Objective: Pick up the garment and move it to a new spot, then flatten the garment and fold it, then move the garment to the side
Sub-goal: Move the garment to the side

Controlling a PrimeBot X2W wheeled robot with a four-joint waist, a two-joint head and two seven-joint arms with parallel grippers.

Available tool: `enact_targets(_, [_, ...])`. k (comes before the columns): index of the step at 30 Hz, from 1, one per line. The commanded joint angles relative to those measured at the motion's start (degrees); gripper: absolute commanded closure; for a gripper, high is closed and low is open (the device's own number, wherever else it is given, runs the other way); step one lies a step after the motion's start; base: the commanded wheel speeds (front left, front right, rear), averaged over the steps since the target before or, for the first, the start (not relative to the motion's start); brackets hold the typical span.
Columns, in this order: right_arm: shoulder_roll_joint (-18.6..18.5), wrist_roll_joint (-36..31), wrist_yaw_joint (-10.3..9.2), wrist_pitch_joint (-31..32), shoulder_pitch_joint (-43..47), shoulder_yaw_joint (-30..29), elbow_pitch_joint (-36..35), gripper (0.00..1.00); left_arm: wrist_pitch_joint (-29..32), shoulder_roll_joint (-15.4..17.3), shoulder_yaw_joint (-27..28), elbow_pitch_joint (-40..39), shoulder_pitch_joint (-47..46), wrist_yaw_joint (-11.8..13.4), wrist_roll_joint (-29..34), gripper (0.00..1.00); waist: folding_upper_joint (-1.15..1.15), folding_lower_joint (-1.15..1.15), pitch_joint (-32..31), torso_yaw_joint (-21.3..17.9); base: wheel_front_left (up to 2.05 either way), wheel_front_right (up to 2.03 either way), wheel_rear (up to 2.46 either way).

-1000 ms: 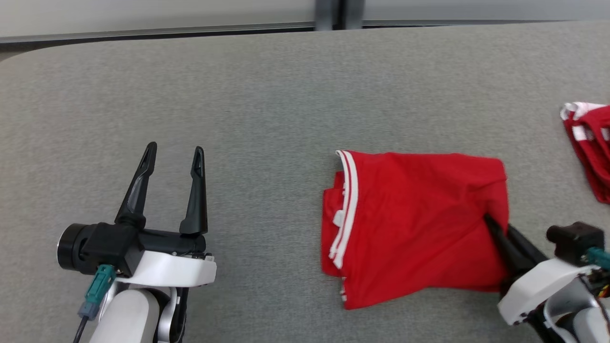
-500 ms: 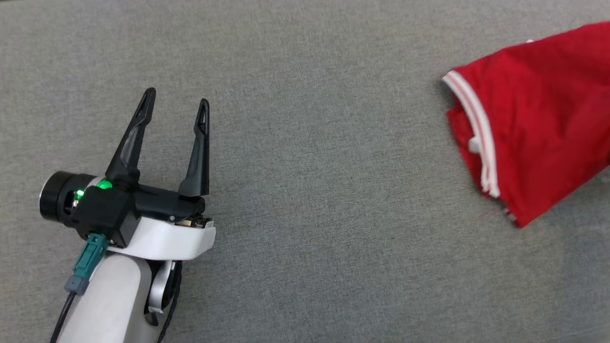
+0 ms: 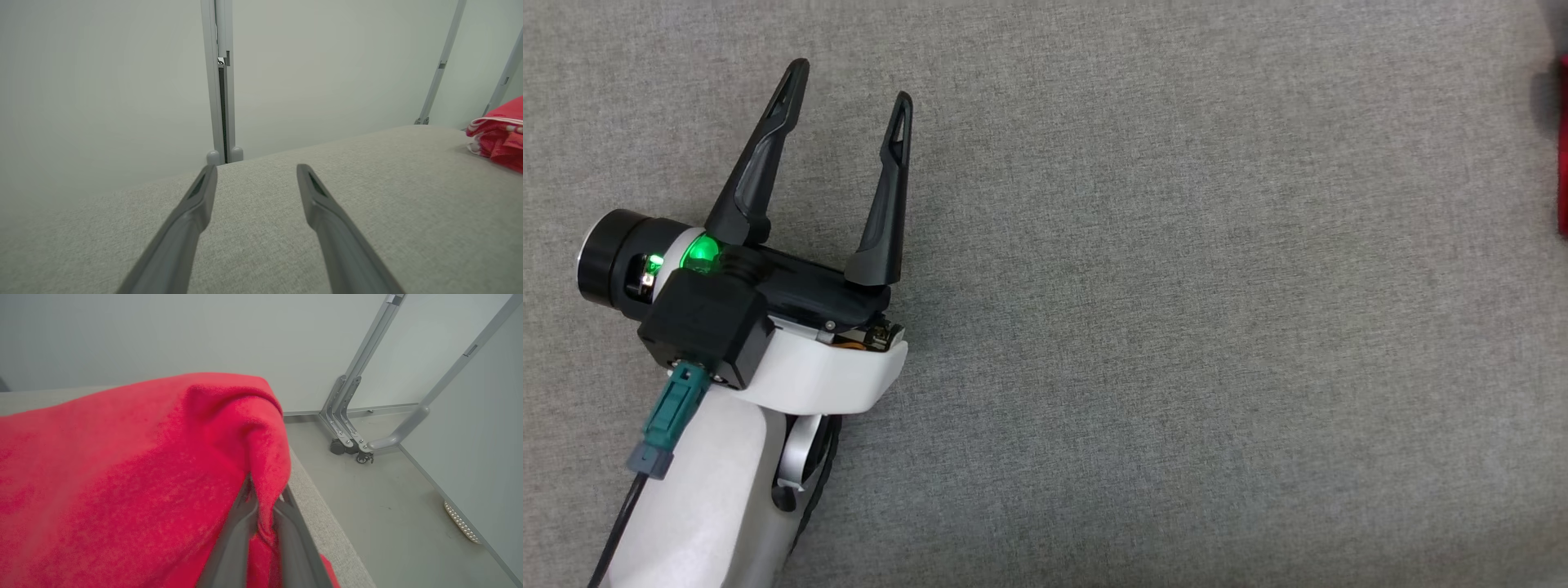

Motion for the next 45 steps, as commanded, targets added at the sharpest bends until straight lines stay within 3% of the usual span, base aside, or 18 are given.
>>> enact_targets(1, [0.22,-0.16,-0.13,-1.63,-1.41,-0.37,1.77,0.0,-0.32,0.26,0.08,0.22,-1.12,-0.28,0.23,0.0,0.0,0.0,0.69,0.41,0.0,0.0,0.0])
enact_targets(9, [4.9,-2.84,-0.14,-9.79,-1.53,-3.3,10.77,0.0,-0.84,0.36,0.18,2.24,0.21,0.2,-0.57,0.0,0.0,0.0,-1.93,-0.44,0.0,0.0,0.0])
enact_targets(15, [11.17,-1.51,-0.13,-15.13,3.96,-2.28,8.7,0.0,-1.07,0.49,0.58,4.13,2.78,0.79,-1.78,0.0,0.0,0.0,-7.19,-2.04,0.0,0.0,0.0])
enact_targets(22, [16.66,-2.86,-0.12,-16.97,11.05,-1.13,-0.8,0.0,-1.09,0.52,0.98,5.57,5.53,1.32,-3.09,0.0,0.0,0.0,-11.97,-2.78,0.0,0.0,0.0])
enact_targets(27, [21.47,-6.33,-0.12,-16.1,16.17,1.01,-11.67,0.0,-1.23,0.4,1.66,6.37,7.91,2.26,-4.09,0.0,0.0,0.0,-15.33,-2.24,0.0,0.0,0.0])
enact_targets(36, [27.82,-12.72,-0.09,-8.39,24.69,4.86,-29.54,0.0,-2.06,-0.72,3.03,8.77,12.16,3.99,-6.12,0.0,0.0,0.0,-20.05,3.33,0.0,0.0,0.0])
enact_targets(45, [29.9,-14.99,-0.09,-2.87,31.02,7.43,-36.95,0.0,-2.89,-0.76,4.02,11.22,17.14,5.14,-7.02,0.0,0.0,0.0,-24.84,8.08,0.0,0.0,0.0])
